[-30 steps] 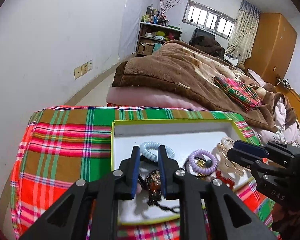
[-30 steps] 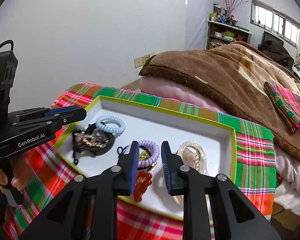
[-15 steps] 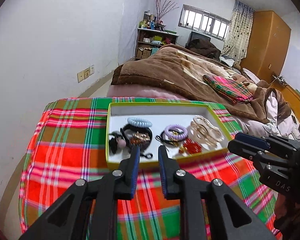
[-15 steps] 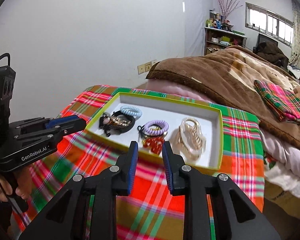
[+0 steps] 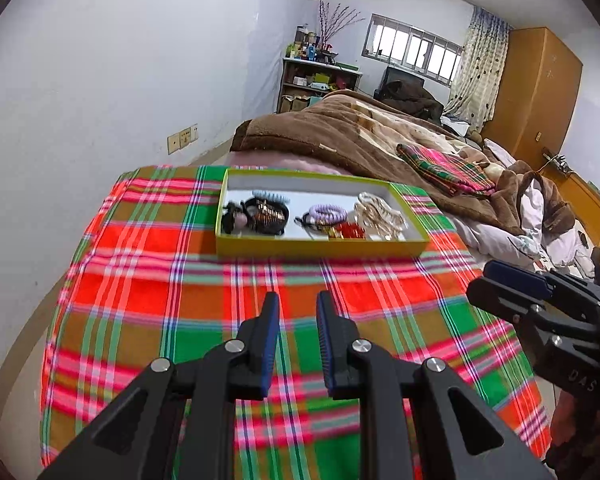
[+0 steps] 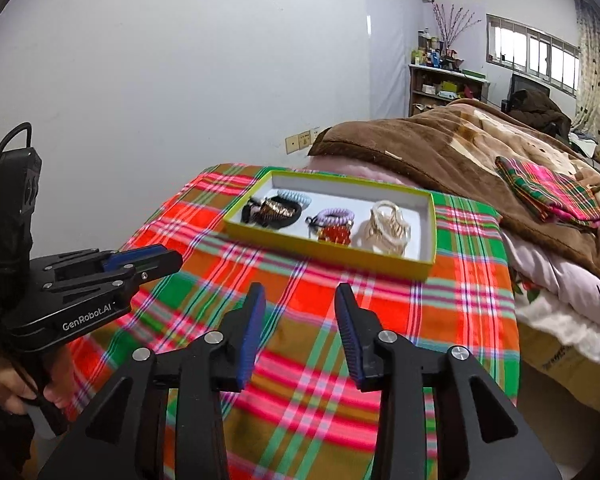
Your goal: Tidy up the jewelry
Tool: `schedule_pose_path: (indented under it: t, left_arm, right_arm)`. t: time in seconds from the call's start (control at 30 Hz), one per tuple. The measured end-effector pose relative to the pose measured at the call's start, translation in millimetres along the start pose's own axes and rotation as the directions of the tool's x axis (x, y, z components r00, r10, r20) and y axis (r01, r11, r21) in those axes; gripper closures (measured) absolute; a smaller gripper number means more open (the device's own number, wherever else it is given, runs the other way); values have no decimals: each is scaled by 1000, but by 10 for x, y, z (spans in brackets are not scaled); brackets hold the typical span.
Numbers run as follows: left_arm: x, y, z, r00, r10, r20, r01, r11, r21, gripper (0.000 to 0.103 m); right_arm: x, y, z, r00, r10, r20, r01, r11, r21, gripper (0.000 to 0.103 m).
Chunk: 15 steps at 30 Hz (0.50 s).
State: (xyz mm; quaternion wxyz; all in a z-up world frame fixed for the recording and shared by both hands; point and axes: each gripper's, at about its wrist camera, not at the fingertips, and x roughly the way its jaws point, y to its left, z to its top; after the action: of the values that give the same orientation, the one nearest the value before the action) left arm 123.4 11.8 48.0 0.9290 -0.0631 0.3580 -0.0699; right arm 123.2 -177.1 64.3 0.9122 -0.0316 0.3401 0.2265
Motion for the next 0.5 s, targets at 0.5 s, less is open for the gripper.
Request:
schedule_pose_path:
  t: [0.5]
  left_arm:
    - [-252, -98, -466, 999, 44, 3, -44, 999, -13, 78]
  right_arm:
    - [-118, 2, -455, 999, -30, -33, 31, 998, 46, 66]
